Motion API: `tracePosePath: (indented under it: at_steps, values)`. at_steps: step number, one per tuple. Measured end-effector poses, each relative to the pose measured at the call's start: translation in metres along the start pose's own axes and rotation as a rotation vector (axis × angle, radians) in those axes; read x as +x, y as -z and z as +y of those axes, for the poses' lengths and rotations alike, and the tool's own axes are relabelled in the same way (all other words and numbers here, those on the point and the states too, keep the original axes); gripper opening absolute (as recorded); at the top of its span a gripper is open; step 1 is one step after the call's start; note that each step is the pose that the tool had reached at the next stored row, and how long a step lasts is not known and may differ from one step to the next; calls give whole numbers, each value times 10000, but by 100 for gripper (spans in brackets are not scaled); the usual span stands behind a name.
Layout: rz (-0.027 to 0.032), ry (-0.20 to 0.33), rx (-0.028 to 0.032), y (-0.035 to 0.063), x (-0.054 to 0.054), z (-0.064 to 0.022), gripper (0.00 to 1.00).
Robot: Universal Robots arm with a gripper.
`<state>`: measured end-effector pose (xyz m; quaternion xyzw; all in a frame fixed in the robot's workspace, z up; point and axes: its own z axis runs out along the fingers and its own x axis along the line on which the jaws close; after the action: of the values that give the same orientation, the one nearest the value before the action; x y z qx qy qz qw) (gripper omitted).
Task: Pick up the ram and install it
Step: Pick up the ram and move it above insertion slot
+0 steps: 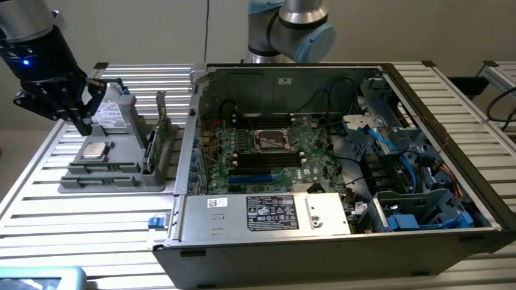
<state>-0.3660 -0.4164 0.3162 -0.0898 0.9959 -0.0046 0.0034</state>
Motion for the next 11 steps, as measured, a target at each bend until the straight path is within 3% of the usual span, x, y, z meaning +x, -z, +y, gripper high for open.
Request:
tracePosePath:
  at_steps: [11]
  values:
    - [-21, 1996, -13, -19, 0, 0, 11]
